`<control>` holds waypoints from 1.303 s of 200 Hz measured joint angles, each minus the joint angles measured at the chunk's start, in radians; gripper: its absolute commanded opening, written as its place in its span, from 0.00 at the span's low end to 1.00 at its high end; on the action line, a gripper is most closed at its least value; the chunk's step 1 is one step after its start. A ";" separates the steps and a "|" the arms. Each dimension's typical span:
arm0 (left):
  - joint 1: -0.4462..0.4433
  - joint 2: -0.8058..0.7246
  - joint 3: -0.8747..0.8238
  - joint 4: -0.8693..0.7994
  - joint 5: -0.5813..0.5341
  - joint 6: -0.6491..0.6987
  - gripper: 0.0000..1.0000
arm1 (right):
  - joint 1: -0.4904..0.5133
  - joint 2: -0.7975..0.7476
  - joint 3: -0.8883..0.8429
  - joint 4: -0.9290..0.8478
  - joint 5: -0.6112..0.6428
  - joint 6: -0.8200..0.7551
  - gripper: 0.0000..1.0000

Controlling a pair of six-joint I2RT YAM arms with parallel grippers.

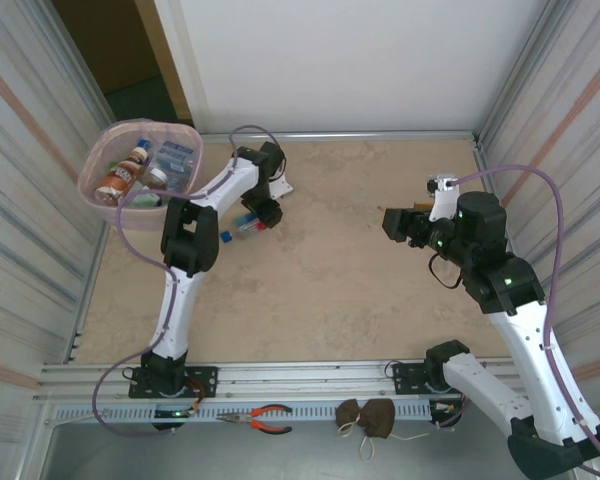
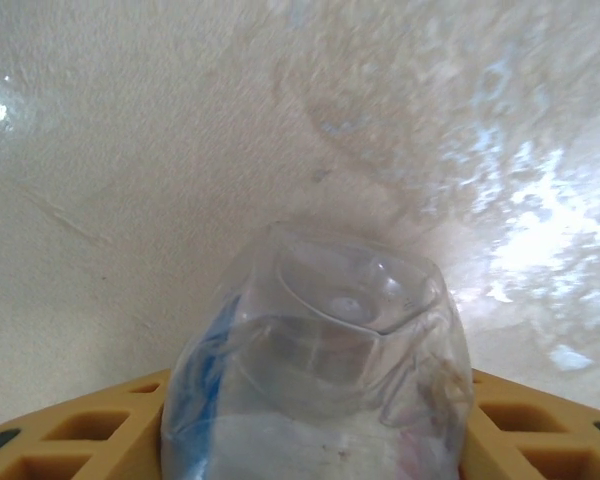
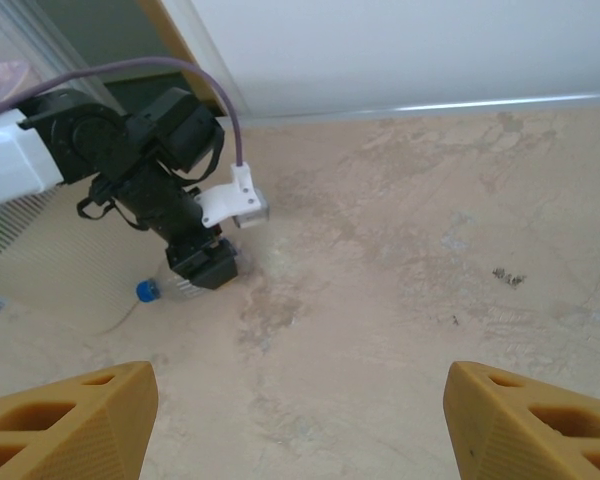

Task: Put the plastic bottles in the bin

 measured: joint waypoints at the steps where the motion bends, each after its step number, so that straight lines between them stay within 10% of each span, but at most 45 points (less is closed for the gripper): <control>1: 0.000 -0.001 0.000 0.000 0.002 -0.001 0.56 | 0.000 0.000 0.000 0.000 0.000 0.000 0.74; 136: 0.067 -0.579 -0.008 0.289 0.497 -0.304 0.51 | 0.000 0.000 0.000 0.001 0.000 0.000 0.74; 260: 0.595 -1.033 -0.374 0.726 0.678 -0.783 0.48 | 0.000 0.003 0.000 0.017 -0.005 0.000 0.74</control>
